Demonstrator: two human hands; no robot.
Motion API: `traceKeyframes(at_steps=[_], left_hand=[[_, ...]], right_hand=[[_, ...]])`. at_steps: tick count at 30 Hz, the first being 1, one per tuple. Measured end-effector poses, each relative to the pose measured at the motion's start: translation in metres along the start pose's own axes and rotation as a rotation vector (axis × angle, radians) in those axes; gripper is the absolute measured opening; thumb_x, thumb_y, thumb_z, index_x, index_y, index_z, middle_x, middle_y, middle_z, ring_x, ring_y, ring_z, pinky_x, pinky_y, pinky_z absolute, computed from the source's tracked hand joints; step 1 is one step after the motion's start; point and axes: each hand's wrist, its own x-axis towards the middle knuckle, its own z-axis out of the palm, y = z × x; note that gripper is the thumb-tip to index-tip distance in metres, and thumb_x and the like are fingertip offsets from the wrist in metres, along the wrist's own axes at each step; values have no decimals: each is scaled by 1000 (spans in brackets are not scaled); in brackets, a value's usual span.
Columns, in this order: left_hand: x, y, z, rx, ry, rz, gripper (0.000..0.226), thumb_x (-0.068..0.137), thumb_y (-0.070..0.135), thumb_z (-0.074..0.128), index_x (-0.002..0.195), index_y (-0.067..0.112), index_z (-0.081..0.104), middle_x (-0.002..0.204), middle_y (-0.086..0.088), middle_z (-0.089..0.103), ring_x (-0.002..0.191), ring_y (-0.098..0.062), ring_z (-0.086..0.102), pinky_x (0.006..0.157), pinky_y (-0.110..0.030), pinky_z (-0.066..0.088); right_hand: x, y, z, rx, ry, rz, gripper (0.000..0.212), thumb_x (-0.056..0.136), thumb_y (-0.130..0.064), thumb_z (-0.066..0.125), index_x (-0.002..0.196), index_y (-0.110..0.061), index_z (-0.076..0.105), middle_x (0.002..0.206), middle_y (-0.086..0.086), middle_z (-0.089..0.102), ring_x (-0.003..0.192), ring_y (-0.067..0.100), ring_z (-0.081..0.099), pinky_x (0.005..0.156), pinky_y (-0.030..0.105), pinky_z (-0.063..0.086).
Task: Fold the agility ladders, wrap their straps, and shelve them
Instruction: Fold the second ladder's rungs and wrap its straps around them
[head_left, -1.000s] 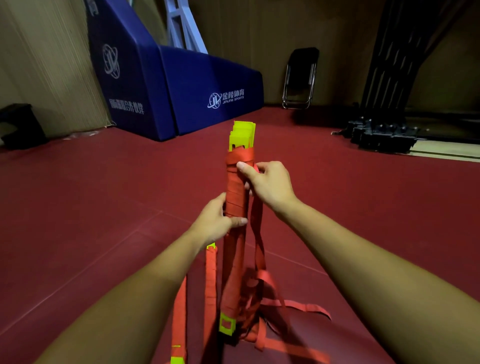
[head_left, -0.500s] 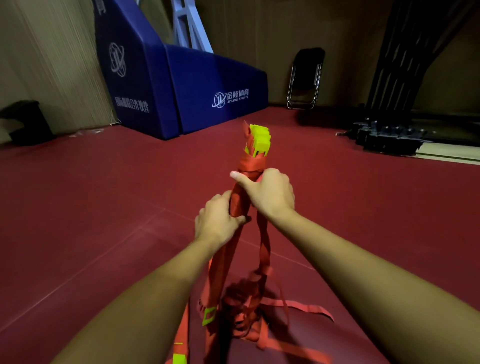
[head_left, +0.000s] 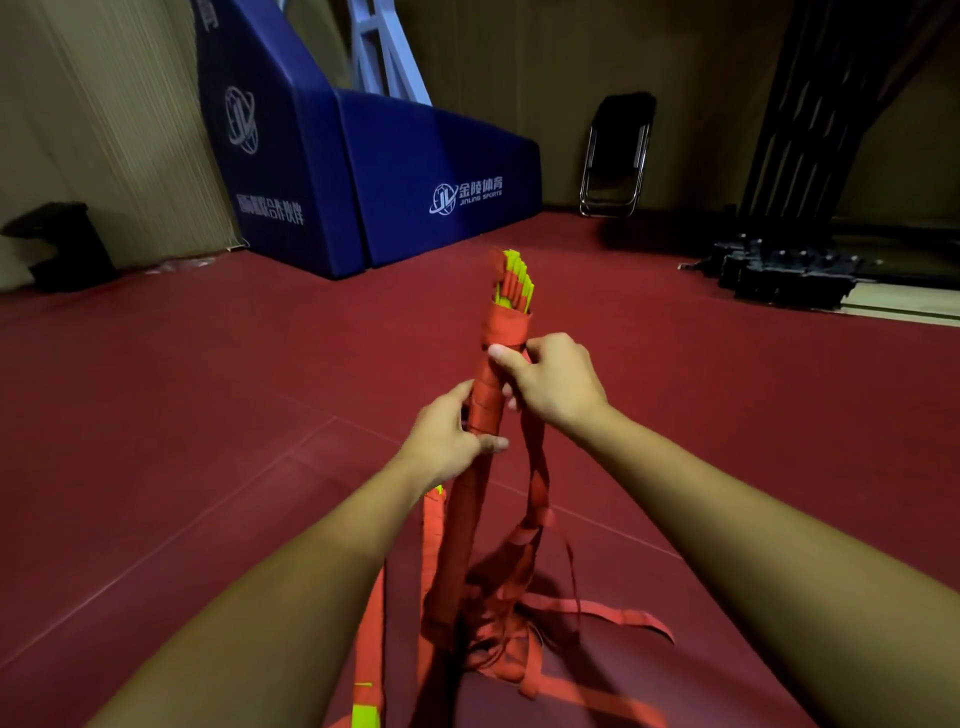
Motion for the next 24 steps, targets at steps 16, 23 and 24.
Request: traceKeyframes(at_steps=[16, 23, 24], left_hand=[[-1, 1, -11, 2, -54, 13, 63, 77, 18, 81, 130, 34, 52, 116, 2, 71, 110, -18, 66, 100, -38, 51], [1, -3, -7, 91, 68, -3, 45, 70, 35, 86, 112, 29, 71, 99, 6, 76, 94, -20, 70, 88, -40, 55], [1, -3, -6, 128, 118, -17, 41, 73, 31, 86, 111, 25, 72, 96, 5, 76, 92, -22, 69, 86, -38, 54]], right_hand=[[3, -10, 2, 92, 143, 71, 52, 83, -54, 68, 51, -16, 52, 61, 2, 68, 68, 25, 67, 64, 35, 49], [3, -10, 0, 463, -35, 146, 27, 95, -24, 65, 75, -7, 65, 62, 5, 66, 49, 13, 62, 59, 24, 49], [4, -10, -1, 488, -52, 160, 24, 96, -20, 63, 78, -4, 64, 64, 7, 67, 51, 17, 63, 61, 27, 51]])
